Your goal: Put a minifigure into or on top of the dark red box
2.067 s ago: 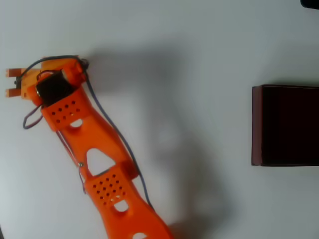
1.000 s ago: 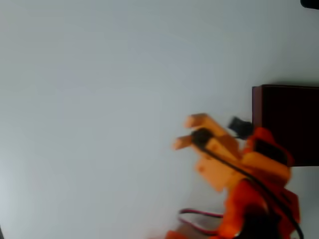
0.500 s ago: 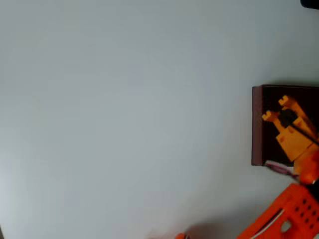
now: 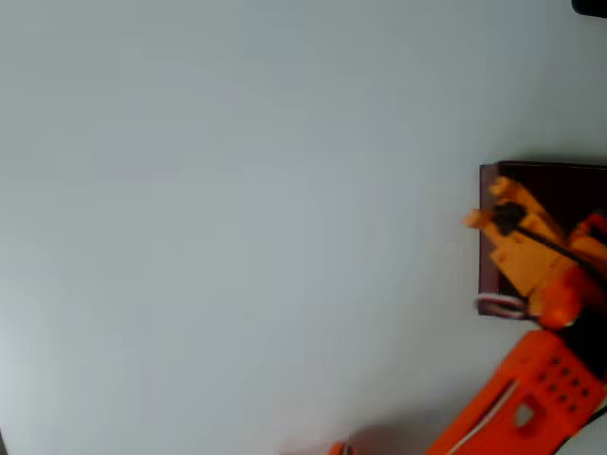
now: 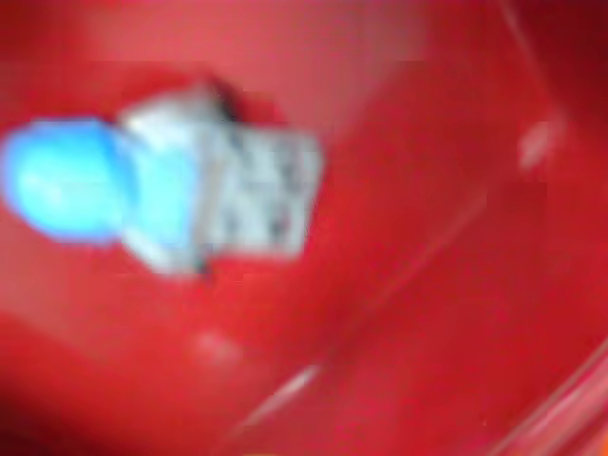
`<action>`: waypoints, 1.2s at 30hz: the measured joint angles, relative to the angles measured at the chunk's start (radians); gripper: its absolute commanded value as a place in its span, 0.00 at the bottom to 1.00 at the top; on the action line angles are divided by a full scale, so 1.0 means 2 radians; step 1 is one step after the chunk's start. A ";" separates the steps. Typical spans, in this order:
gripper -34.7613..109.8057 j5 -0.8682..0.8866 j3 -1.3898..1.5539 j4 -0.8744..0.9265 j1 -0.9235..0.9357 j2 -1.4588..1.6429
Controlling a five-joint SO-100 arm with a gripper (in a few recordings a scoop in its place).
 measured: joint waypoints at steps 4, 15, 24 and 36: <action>0.35 -0.002 0.083 0.027 -0.081 0.127; 0.24 0.041 0.291 0.119 -0.390 0.475; 0.24 0.066 0.530 0.180 -0.585 0.796; 0.24 0.050 0.627 0.164 -0.690 0.852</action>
